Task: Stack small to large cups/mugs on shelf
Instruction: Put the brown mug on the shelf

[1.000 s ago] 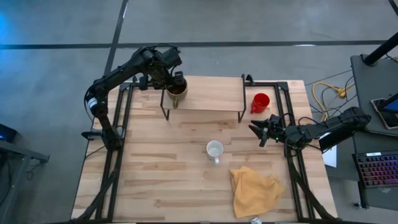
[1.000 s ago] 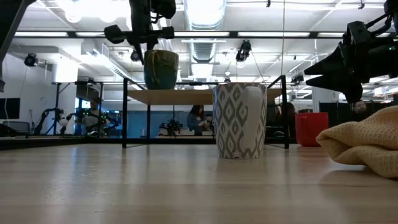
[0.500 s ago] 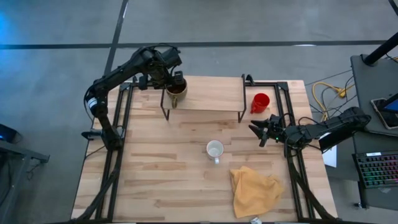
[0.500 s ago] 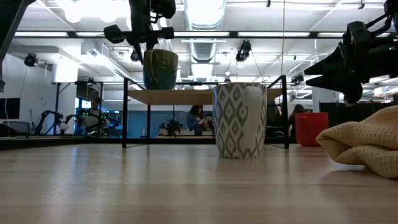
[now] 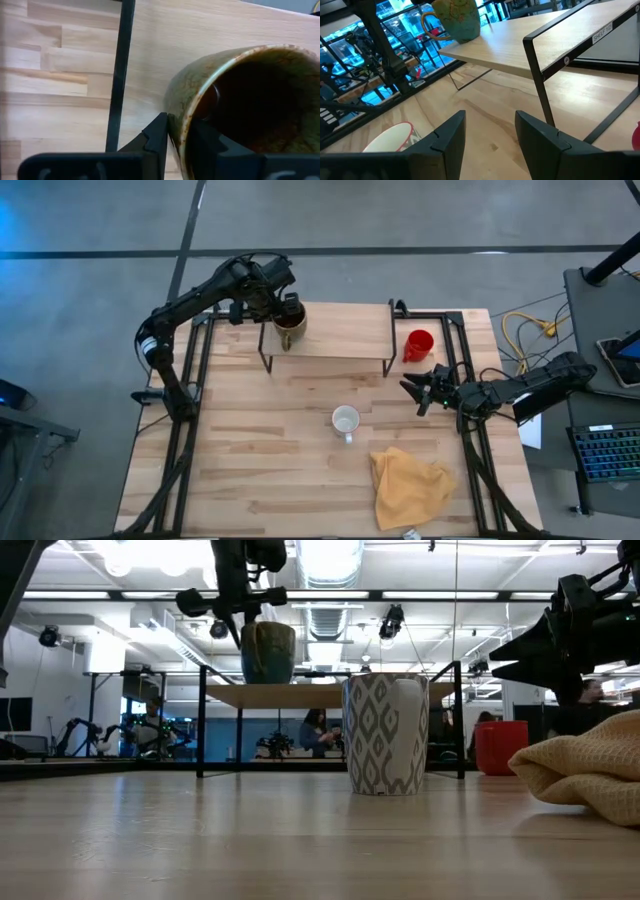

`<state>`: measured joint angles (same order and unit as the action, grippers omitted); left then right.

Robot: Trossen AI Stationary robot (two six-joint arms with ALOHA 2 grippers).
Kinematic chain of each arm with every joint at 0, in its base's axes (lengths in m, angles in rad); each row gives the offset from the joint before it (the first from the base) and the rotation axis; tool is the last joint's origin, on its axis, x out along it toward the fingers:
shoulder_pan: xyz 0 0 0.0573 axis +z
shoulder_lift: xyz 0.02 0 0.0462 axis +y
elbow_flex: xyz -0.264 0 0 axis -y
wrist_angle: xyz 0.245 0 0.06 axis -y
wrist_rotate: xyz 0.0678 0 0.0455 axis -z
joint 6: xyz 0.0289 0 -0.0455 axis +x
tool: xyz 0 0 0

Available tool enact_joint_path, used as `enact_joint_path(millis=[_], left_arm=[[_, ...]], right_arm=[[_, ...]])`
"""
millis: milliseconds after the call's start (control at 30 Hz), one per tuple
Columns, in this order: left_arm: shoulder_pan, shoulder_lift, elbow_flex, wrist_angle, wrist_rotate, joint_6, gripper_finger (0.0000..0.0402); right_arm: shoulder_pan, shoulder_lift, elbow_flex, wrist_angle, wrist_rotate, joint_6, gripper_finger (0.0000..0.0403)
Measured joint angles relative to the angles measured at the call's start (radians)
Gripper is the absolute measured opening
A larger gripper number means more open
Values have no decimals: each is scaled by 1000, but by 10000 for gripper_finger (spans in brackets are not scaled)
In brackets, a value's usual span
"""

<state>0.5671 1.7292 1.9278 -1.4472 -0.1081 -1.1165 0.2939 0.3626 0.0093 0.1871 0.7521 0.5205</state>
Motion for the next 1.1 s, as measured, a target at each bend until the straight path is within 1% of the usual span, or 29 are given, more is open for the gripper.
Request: enact_joint_path(millis=[267, 433, 533, 833, 967, 1100], left_arm=[[0, -7, -5, -27, 12, 26, 46], [-5, -11, -3, -12, 8, 33, 48], [-5, -15, 0, 1, 3, 32, 61], [-5, -16, -1, -11, 9, 31, 121], [-5, -34, 10, -9, 24, 51, 137], [-7, -91, 6, -9, 24, 74, 144]], right_arm=[[0, 0, 0, 0, 0, 0, 164], [0, 1, 0, 0, 0, 0, 164], [0, 1, 0, 0, 0, 0, 164], [0, 1, 0, -10, 0, 0, 164], [0, 1, 0, -13, 0, 0, 164], [0, 1, 0, -12, 0, 0, 164]])
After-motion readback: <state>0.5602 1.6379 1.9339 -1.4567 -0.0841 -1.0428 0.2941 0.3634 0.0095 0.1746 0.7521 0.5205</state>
